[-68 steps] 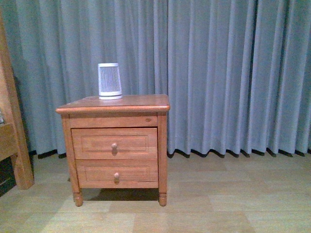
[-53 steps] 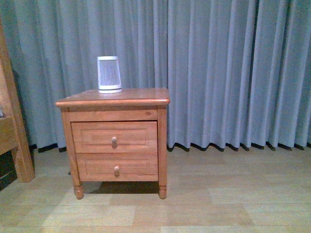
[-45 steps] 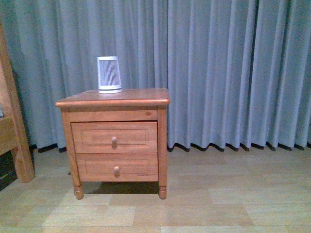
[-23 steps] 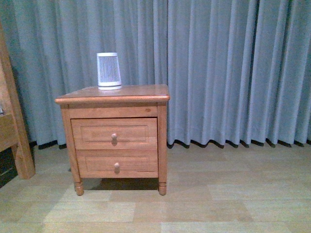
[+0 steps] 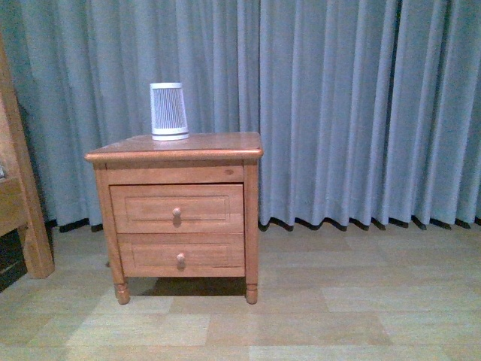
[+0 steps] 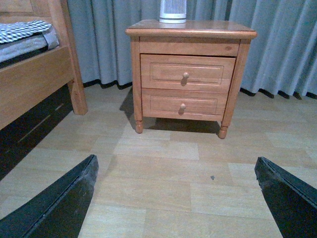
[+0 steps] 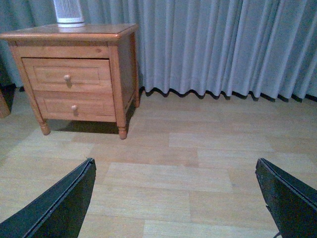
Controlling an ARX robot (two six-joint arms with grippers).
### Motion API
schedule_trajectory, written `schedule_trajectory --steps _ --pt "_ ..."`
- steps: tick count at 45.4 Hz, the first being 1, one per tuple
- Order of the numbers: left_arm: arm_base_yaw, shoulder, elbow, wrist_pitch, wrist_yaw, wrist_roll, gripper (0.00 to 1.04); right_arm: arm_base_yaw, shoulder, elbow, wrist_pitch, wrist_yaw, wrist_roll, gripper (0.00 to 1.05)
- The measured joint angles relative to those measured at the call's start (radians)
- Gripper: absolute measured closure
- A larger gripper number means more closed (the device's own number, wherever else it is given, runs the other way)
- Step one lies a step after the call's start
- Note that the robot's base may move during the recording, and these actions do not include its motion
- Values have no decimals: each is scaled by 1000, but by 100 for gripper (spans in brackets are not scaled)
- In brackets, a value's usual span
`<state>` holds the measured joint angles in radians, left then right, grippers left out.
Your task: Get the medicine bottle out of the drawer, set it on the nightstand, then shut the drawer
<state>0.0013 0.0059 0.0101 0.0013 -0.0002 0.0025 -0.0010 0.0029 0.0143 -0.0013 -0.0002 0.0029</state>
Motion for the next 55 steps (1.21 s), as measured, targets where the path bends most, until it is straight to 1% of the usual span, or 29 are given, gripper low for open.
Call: schedule_trajectory --steps 55 --pt "0 0 0 -1 0 0 7 0 0 0 0 2 0 7"
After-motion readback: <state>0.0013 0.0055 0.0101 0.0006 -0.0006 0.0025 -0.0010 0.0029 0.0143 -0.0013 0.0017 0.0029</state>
